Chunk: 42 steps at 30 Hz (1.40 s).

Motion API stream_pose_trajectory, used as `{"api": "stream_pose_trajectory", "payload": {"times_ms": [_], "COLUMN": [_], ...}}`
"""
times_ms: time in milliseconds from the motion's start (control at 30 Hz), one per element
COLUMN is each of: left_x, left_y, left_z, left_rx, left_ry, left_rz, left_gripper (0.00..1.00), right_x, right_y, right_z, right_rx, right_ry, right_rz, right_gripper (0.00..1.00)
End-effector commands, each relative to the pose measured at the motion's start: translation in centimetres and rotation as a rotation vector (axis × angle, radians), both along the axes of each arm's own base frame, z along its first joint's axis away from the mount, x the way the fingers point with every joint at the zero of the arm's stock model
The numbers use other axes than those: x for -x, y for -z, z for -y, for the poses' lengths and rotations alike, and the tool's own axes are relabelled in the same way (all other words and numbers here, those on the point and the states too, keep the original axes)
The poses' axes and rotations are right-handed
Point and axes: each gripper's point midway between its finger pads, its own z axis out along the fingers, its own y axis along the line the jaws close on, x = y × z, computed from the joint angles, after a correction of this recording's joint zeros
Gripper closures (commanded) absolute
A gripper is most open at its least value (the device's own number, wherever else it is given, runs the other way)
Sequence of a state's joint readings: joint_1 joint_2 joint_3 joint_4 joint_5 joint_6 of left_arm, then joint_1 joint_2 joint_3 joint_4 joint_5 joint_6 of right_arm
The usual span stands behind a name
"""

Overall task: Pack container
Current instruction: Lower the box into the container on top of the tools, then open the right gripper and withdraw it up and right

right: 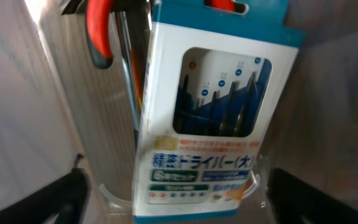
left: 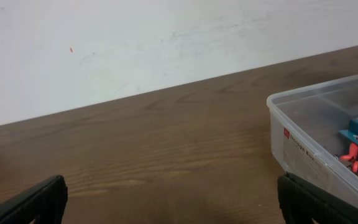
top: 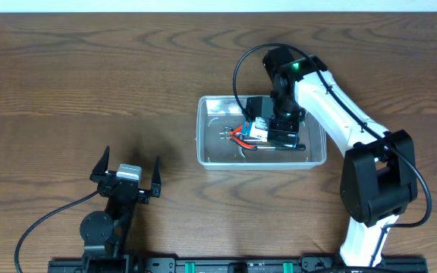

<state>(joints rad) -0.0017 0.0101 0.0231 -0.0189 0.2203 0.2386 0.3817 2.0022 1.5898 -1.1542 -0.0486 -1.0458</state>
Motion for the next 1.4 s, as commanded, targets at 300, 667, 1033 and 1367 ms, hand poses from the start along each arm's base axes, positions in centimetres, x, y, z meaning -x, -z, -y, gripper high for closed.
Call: {"api": "stream_pose_trajectory", "payload": {"times_ms": [300, 667, 1033, 1367], "left_x": [0.0, 0.0, 0.0, 0.0], "left_y": [1.6, 1.6, 1.6, 1.6], "left_z": [0.0, 0.0, 0.0, 0.0], "left_rx": [0.005, 0.005, 0.005, 0.005], "left_ry": [-0.001, -0.001, -0.001, -0.001], "left_rz": [-0.046, -0.046, -0.046, -0.046], "left_gripper": [0.02, 0.02, 0.02, 0.02], "right_x": [-0.8, -3.5, -0.1, 8.5], "right_y": [-2.9, -17.2, -27.2, -32.6], "right_z": [-3.4, -4.7, 7.5, 15.4], "right_rx": [-0.154, -0.358, -0.427, -0.453], "right_ry": [0.138, 0.408, 0.992, 1.257], "right_rz": [0.008, 0.263, 0.464, 0.627], "right_gripper": [0.01, 0.01, 0.01, 0.01]}}
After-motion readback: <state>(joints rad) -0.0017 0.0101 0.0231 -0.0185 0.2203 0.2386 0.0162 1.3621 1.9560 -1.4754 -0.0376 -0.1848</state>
